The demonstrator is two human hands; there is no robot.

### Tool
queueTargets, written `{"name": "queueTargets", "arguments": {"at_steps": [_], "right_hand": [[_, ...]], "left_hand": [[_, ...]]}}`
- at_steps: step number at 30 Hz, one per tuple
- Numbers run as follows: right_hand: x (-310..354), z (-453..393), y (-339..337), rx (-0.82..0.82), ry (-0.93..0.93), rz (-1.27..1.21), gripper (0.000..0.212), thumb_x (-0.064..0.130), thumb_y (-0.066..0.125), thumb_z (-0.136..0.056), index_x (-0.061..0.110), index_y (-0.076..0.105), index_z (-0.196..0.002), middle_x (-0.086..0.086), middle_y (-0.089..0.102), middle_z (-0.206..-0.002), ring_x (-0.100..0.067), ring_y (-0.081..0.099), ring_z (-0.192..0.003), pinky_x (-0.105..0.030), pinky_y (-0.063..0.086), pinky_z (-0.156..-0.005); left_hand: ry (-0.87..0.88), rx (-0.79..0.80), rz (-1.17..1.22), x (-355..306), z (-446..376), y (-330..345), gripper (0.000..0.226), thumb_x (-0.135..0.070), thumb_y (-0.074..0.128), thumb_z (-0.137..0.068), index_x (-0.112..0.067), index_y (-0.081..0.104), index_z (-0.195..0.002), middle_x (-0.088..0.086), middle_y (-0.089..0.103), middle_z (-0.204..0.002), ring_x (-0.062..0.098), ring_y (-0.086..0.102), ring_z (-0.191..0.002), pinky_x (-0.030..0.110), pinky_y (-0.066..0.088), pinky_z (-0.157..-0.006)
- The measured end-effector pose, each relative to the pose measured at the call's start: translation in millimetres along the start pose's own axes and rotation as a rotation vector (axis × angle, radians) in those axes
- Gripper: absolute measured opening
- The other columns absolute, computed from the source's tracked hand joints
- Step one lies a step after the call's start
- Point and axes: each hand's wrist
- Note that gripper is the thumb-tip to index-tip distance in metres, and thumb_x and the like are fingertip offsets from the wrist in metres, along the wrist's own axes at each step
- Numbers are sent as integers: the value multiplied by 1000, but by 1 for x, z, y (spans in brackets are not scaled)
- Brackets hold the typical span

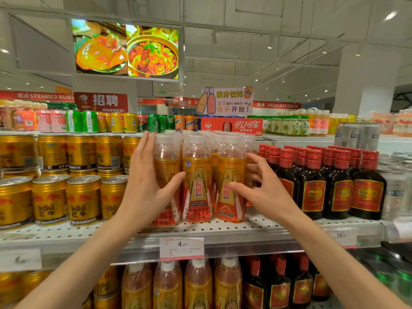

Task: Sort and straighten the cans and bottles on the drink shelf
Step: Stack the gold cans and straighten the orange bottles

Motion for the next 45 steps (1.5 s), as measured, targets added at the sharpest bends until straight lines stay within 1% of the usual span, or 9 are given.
{"name": "queueTargets", "arguments": {"at_steps": [4, 7, 13, 19, 24, 28, 33, 39, 45], "right_hand": [[-2, 7, 16, -46, 9, 35, 100, 56, 78, -77, 48, 16, -155, 10, 48, -145, -11, 48, -131, -44, 48, -108], [-2, 9, 26, -87, 28, -13, 89, 48, 79, -81, 36, 29, -153, 14, 50, -137, -5, 47, -125, -36, 42, -111], [0, 10, 25, -32, 69, -73, 83, 43, 77, -85, 34, 30, -154, 15, 44, -132, -4, 44, -120, -23, 37, -99], [-3, 17, 28, -52, 58, -78, 80, 48, 75, -84, 36, 34, -151, 10, 51, -145, -7, 48, -130, -22, 39, -99], [-6, 17, 31, -49, 59, -75, 81, 51, 70, -88, 39, 27, -155, 16, 45, -151, -3, 41, -137, -30, 40, -110], [-7, 15, 36, -35, 42, -49, 81, 56, 64, -90, 41, 21, -158, 18, 38, -158, -4, 33, -146, -43, 35, -119], [-7, 19, 45, -63, 39, -15, 86, 59, 60, -92, 43, 8, -159, 17, 29, -163, -7, 28, -149, -46, 35, -119], [-4, 24, 57, -85, 38, -6, 83, 53, 51, -98, 38, -3, -160, 13, 18, -166, -7, 19, -152, -39, 23, -124], [1, 29, 58, -75, 46, 4, 81, 51, 46, -101, 36, -7, -160, 14, 14, -167, -9, 17, -153, -36, 20, -124]], "left_hand": [[-289, 150, 270, 8, 34, 4, 100, -55, 67, -85, -40, -1, -158, -19, 24, -161, -4, 31, -140, 30, 30, -116], [-306, 165, 330, 14, 38, 7, 83, -55, 66, -87, -48, 15, -152, -26, 49, -142, -5, 52, -126, 30, 43, -108], [-337, 140, 326, 13, 37, 9, 77, -55, 65, -88, -43, 24, -152, -27, 60, -129, -12, 59, -111, 15, 48, -89], [-341, 112, 321, 14, 38, 4, 73, -56, 64, -87, -45, 29, -149, -39, 57, -117, -21, 55, -106, 21, 48, -94], [-339, 164, 329, 23, 38, 1, 76, -61, 61, -87, -48, 23, -151, -37, 55, -126, -12, 56, -115, 34, 49, -103], [-340, 187, 329, 25, 35, 3, 83, -63, 60, -87, -49, 12, -154, -36, 54, -128, -9, 55, -119, 35, 48, -105], [-332, 175, 342, 20, 37, 7, 84, -57, 60, -90, -48, 8, -155, -28, 54, -136, -5, 55, -122, 29, 46, -104], [-312, 147, 299, 23, 40, 13, 88, -63, 57, -89, -48, 0, -155, -17, 49, -148, 6, 53, -131, 44, 47, -109], [-316, 141, 248, 22, 41, 13, 96, -66, 54, -89, -42, -10, -156, -13, 37, -158, 8, 42, -140, 44, 40, -115]]}}
Point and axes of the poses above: each hand's wrist, its own z-axis away from the middle knuckle, its own y-axis out of the palm, x = y × z
